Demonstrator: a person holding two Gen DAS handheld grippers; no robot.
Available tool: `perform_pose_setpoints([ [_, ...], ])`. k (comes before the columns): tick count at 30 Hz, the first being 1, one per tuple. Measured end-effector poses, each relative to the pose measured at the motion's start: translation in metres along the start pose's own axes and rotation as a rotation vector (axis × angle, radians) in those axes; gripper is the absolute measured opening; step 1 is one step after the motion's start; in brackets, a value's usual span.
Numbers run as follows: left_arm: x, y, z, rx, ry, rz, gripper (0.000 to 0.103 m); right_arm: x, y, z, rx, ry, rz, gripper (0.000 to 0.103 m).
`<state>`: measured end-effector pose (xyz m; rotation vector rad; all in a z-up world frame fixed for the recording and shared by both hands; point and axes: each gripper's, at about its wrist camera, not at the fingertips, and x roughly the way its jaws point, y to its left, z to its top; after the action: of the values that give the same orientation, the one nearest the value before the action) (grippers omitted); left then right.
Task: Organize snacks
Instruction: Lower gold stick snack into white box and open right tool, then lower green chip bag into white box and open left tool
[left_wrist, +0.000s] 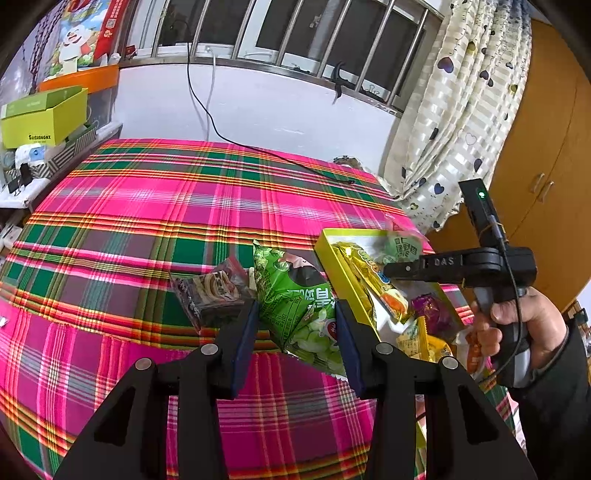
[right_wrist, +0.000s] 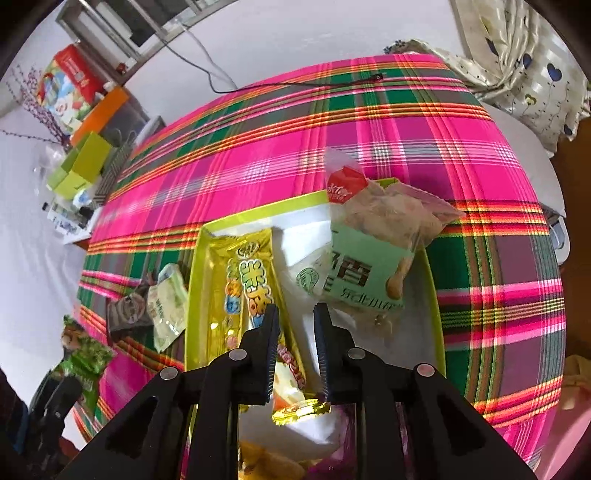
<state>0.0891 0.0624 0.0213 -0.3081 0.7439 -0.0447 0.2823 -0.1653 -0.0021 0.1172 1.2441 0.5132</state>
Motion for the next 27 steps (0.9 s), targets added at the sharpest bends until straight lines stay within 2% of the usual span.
perform_pose_setpoints([
  [7, -0.002, 0.002, 0.002, 0.002, -0.005, 0.003, 0.043, -0.004, 0.005, -0.004, -0.013, 0.005, -0.031, 0.017],
  [9, -0.002, 0.001, 0.001, 0.003, -0.005, 0.002, 0.043, -0.008, 0.008, -0.009, -0.019, 0.009, -0.009, 0.017],
  [18, -0.006, -0.007, 0.004, 0.022, -0.010, -0.016, 0.043, -0.063, 0.011, -0.039, -0.039, -0.101, 0.047, 0.023],
  [27, 0.000, -0.029, 0.011, 0.057, 0.011, -0.059, 0.043, -0.078, 0.002, -0.067, -0.049, -0.144, 0.070, 0.025],
])
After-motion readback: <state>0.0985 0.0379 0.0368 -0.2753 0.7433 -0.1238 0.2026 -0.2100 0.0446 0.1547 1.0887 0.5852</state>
